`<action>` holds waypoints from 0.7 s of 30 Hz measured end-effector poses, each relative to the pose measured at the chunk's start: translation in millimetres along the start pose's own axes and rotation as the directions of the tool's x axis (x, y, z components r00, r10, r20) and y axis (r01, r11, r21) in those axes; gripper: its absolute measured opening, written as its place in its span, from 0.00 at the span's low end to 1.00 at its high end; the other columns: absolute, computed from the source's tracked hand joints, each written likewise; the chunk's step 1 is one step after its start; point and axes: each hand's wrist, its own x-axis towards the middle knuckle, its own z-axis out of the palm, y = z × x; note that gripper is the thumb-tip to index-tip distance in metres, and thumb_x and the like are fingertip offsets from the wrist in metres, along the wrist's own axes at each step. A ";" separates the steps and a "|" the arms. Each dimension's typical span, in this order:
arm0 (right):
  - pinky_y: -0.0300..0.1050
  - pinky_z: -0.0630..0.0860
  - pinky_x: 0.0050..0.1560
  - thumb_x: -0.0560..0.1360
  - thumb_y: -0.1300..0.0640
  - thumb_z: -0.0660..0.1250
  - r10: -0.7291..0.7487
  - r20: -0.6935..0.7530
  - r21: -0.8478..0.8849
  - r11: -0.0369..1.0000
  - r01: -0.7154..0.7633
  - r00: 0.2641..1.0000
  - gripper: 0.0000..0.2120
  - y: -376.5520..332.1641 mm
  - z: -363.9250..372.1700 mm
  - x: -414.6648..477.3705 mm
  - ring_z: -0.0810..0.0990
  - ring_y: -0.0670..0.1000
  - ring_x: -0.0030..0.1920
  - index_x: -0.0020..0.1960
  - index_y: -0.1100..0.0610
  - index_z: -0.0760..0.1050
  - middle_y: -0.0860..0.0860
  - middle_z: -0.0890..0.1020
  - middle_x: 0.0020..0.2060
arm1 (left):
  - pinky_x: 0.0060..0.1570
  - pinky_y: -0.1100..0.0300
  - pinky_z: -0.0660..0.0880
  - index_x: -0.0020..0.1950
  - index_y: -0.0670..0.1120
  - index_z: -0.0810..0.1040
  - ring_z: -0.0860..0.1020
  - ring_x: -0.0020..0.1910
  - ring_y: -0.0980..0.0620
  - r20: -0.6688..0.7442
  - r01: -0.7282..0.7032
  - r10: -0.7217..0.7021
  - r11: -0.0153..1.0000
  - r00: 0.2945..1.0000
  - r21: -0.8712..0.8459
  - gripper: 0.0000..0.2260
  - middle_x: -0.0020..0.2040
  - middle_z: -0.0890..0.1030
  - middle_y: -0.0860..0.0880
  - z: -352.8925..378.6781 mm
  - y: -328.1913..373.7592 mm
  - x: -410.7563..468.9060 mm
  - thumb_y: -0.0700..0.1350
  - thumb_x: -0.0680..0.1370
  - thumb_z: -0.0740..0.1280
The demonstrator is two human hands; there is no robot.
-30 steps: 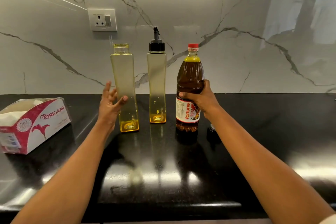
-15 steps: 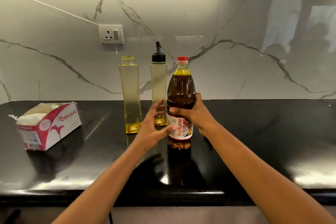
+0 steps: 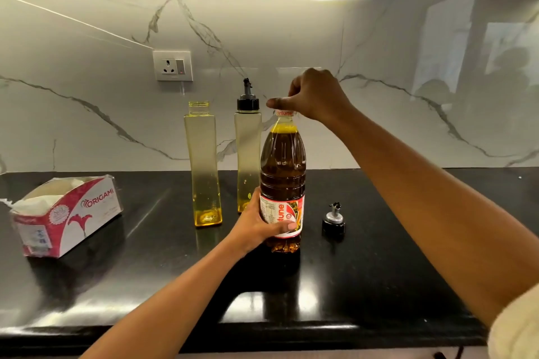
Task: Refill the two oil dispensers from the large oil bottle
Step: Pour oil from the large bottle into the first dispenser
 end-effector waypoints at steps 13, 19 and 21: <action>0.38 0.74 0.36 0.73 0.46 0.68 -0.142 0.308 0.136 0.985 0.104 0.941 0.16 -3.7 -3.5 18.4 0.77 0.45 0.33 0.46 0.59 0.80 0.53 0.82 0.36 | 0.47 0.66 0.78 0.63 0.62 0.68 0.81 0.56 0.56 0.008 -0.037 0.037 0.999 0.999 0.011 0.36 0.56 0.82 0.57 -19.0 -8.2 2.0 0.53 0.60 0.81; 0.33 0.75 0.43 0.76 0.60 0.65 -0.211 0.533 0.394 0.919 -0.019 0.819 0.13 6.3 -15.5 25.8 0.77 0.45 0.47 0.60 0.55 0.76 0.47 0.80 0.49 | 0.48 0.66 0.77 0.64 0.61 0.67 0.81 0.57 0.55 0.022 -0.037 0.037 0.999 0.999 0.007 0.38 0.56 0.82 0.57 -20.5 -8.1 2.6 0.55 0.59 0.81; 0.34 0.75 0.45 0.76 0.60 0.65 -0.210 0.582 0.414 0.908 -0.064 0.786 0.15 7.4 -18.9 28.9 0.76 0.45 0.50 0.62 0.52 0.74 0.44 0.78 0.50 | 0.47 0.67 0.77 0.63 0.61 0.67 0.81 0.56 0.56 0.023 -0.038 0.037 0.999 0.999 0.005 0.37 0.56 0.82 0.58 -20.3 -8.4 2.3 0.54 0.59 0.81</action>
